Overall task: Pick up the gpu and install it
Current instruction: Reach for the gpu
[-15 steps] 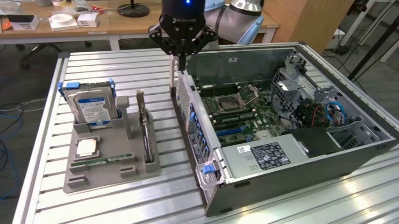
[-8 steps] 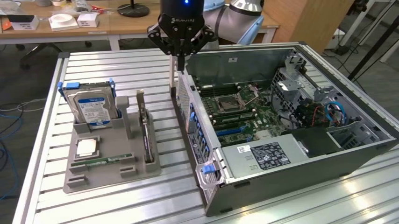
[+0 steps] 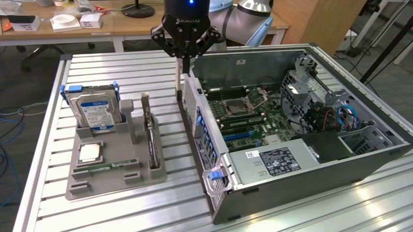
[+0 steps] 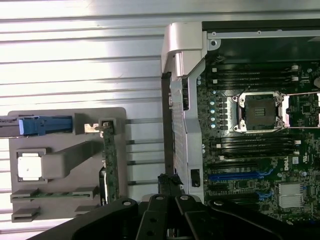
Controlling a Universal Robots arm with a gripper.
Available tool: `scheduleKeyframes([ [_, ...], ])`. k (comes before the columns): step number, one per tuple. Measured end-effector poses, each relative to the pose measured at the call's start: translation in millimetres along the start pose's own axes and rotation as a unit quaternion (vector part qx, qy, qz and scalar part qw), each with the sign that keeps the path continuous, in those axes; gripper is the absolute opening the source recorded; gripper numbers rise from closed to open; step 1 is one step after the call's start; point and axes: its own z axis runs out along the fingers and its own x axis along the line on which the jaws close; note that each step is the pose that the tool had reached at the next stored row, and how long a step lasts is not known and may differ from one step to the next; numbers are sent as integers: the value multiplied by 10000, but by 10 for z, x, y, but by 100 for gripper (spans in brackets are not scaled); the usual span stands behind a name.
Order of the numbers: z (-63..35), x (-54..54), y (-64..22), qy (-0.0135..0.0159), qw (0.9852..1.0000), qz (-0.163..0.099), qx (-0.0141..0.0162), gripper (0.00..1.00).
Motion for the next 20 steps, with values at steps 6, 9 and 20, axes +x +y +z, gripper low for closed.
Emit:
scheduleKeyframes([
  [6, -1, 20, -1, 0, 10000, 0, 0, 11],
  [9, -1, 31, -2, 0, 10000, 0, 0, 11],
  [20, -2, 74, -5, 0, 10000, 0, 0, 11],
])
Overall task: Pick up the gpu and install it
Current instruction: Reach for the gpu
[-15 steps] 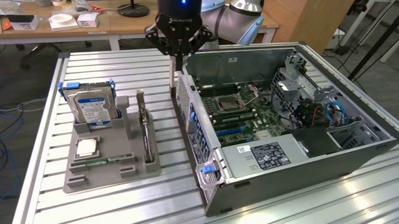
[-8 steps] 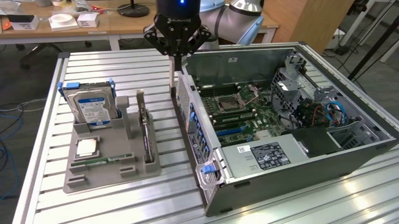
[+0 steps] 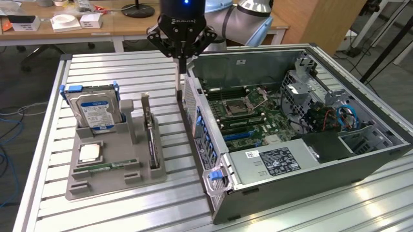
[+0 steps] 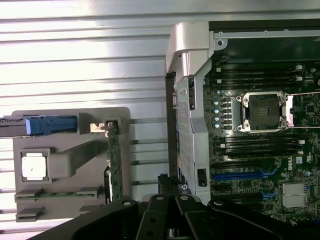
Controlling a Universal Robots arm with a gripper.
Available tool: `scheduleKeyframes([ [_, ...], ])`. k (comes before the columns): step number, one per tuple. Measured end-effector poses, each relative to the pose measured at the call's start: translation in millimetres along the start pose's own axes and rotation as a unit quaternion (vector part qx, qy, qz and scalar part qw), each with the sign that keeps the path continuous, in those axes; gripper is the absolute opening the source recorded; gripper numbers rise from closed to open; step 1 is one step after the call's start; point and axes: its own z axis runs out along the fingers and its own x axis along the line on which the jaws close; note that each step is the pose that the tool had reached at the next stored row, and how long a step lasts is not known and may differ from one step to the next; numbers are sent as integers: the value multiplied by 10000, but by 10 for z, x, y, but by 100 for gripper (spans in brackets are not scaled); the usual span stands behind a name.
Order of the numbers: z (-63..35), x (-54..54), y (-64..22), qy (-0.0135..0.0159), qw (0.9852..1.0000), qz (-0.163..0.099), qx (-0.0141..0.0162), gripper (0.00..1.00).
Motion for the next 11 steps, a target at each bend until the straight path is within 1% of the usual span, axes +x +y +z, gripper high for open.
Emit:
scheduleKeyframes([
  [11, -1, 49, -4, 0, 10000, 0, 0, 11],
])
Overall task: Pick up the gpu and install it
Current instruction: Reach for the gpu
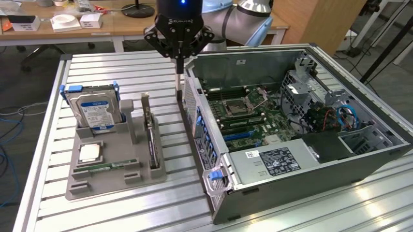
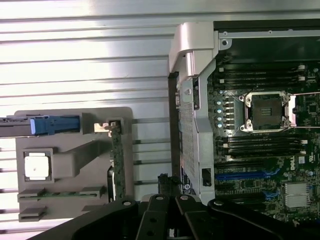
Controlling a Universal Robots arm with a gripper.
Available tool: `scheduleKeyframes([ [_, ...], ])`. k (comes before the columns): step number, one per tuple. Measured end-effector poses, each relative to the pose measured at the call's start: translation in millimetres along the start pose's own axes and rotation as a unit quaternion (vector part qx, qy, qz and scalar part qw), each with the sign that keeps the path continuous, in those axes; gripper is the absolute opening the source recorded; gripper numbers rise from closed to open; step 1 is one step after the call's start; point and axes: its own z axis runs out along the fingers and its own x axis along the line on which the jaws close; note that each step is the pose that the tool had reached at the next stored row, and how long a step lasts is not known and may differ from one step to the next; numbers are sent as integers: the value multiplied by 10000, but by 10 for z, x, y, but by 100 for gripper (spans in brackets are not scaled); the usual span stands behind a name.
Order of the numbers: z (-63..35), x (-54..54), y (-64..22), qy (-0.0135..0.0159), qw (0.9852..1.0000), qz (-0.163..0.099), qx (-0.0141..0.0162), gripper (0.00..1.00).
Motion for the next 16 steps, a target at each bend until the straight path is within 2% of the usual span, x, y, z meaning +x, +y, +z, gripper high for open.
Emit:
scheduleKeyframes([
  [10, -2, 59, -4, 1, 10000, 0, 0, 11],
  [16, -4, 152, -11, 2, 10000, 0, 0, 11],
])
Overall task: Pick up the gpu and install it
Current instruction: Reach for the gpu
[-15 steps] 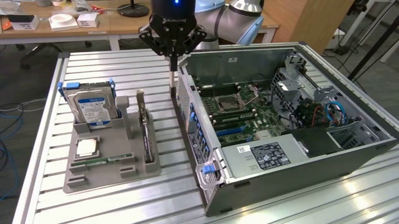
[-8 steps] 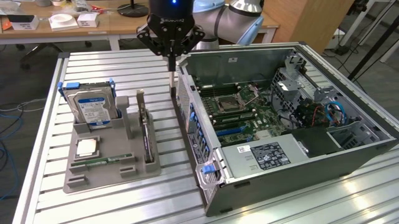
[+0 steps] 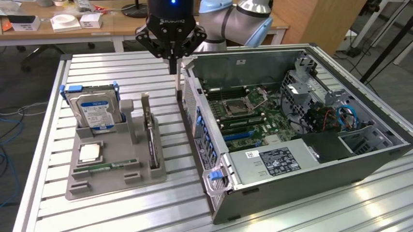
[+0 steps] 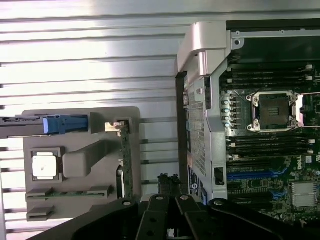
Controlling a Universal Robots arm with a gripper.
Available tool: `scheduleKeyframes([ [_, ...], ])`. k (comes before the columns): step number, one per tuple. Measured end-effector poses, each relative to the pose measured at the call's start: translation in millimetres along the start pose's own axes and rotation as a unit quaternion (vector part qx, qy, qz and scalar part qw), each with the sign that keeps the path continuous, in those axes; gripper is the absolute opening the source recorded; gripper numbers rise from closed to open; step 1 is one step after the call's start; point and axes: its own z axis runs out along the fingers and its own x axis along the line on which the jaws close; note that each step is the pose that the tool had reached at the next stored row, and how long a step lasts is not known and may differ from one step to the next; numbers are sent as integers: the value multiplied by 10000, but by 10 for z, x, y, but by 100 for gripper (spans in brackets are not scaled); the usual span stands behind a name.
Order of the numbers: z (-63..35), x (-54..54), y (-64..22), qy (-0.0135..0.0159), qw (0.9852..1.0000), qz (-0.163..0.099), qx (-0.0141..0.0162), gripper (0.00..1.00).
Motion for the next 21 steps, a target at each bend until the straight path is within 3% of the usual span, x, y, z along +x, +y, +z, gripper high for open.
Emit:
scheduleKeyframes([
  [21, -10, 374, -27, 11, 10000, -2, 1, 11],
])
